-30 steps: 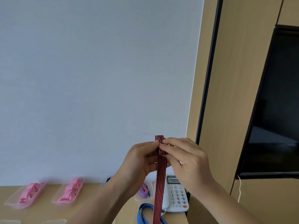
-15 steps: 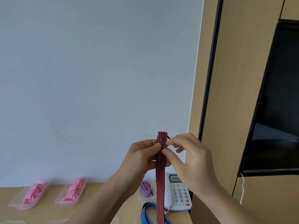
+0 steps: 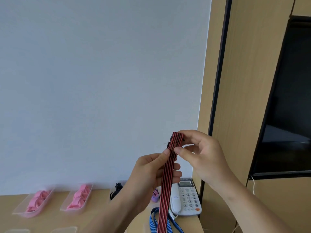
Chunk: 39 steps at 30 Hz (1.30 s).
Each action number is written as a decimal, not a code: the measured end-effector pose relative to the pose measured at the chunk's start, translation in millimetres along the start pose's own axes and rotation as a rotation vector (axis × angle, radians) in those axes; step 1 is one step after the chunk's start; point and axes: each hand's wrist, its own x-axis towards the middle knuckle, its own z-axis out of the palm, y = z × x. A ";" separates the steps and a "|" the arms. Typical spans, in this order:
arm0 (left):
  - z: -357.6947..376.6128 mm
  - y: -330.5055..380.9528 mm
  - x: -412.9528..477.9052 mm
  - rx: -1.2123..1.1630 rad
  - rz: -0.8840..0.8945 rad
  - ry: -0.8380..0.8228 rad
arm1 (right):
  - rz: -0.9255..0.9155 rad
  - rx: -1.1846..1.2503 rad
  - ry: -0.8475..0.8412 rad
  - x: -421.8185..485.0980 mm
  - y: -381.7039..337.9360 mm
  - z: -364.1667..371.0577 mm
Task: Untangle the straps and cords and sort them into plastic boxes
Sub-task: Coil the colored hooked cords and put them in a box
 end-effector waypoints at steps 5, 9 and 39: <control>-1.3 -5.6 -0.2 0.017 -0.047 0.001 | 0.000 0.048 0.058 -5.7 3.9 5.6; -1.6 -8.5 1.8 0.043 -0.082 -0.008 | -0.007 0.033 0.070 -7.9 7.0 7.5; -24.4 13.1 15.8 0.071 -0.033 -0.016 | -0.615 -0.656 -0.010 -34.8 38.8 25.2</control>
